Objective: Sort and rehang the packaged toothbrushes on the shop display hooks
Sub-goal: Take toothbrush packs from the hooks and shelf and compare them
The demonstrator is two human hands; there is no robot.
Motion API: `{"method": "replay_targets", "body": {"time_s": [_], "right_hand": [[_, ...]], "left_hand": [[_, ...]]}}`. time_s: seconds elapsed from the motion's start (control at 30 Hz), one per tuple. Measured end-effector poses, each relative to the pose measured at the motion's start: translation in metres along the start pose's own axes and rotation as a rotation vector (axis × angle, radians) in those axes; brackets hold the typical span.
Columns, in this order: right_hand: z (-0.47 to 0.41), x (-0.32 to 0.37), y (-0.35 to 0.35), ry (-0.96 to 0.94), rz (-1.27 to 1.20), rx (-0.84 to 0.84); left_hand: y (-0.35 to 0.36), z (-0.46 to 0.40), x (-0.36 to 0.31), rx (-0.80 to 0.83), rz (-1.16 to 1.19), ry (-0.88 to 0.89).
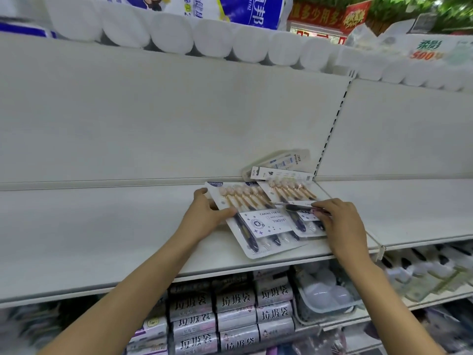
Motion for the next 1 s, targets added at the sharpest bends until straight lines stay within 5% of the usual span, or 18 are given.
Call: {"method": "replay_targets", "body": {"time_s": [0.17,0.37,0.63,1.0], "right_hand": [[0.007,0.005,-0.002,-0.053,0.073,-0.025],[0.015,0.023,0.002,-0.060,0.199,-0.090],[0.014,0.101,0.006,-0.169,0.063,-0.135],[0.040,0.258,0.009,-0.326,-0.688,0.060]], "left_hand": [[0.005,0.017,-0.009,0.066,0.364,0.000],[-0.021,0.029,-0.004,-0.085,0.406,-0.013],[-0.093,0.090,-0.012,-0.362,0.253,0.213],[-0.191,0.214,0.006,-0.558,0.194,0.343]]}}
Point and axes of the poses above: each hand's wrist, its own z-axis away from the middle knuckle, its own y-axis out of the palm, x = y × z, the point moved 1 cm from there along -z, towards the middle knuckle, and after that the axes turned 15 degrees about x, right-handed, at the moved point
